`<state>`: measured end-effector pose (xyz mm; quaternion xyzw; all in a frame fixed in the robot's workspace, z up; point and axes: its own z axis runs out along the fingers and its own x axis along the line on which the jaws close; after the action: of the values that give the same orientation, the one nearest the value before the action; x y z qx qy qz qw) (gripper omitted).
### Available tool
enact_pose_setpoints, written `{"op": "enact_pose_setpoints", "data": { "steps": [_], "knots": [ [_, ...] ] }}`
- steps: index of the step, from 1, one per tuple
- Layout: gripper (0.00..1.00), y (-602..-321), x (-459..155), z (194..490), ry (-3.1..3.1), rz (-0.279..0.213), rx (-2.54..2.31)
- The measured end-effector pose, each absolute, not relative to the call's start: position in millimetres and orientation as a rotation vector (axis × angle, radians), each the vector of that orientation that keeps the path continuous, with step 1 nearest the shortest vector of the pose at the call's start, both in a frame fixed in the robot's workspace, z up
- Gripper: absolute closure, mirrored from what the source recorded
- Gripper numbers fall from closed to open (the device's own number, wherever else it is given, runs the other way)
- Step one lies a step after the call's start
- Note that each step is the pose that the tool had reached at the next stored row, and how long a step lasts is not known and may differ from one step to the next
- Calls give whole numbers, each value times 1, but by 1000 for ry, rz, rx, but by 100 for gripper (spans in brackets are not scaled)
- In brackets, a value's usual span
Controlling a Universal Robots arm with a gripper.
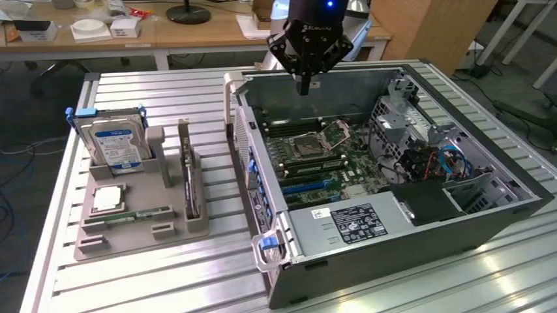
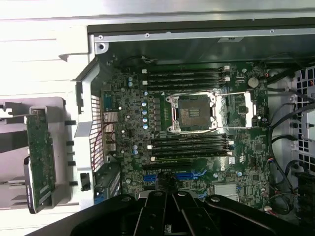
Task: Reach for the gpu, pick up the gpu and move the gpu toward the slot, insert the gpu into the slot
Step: 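Reach for the gpu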
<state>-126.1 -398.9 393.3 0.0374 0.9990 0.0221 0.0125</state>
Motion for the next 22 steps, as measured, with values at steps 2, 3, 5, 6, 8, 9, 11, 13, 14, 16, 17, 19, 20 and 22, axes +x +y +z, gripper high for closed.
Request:
{"op": "enact_pose_setpoints", "data": {
  "steps": [2,3,5,6,8,9,11,13,14,16,17,19,20,22],
  "knots": [
    [90,-399,-131,393,3114,69,117],
    [90,-399,-133,393,3114,69,117],
    [90,-399,-140,393,3114,69,116],
    [90,-399,-144,393,3114,69,117],
    [90,-399,-151,393,3114,69,117],
    [90,-399,-156,393,3114,69,116],
    [90,-399,-165,393,3114,69,117],
    [90,-399,-174,393,3114,69,116],
    [90,-399,-179,393,3114,69,117],
    [90,-399,-188,393,3114,69,117],
    [90,-399,-192,393,3114,69,116],
    [90,-399,-201,393,3114,69,117],
    [90,-399,-206,393,3114,69,117],
    [90,-399,-215,393,3114,69,117]
  ]
}}
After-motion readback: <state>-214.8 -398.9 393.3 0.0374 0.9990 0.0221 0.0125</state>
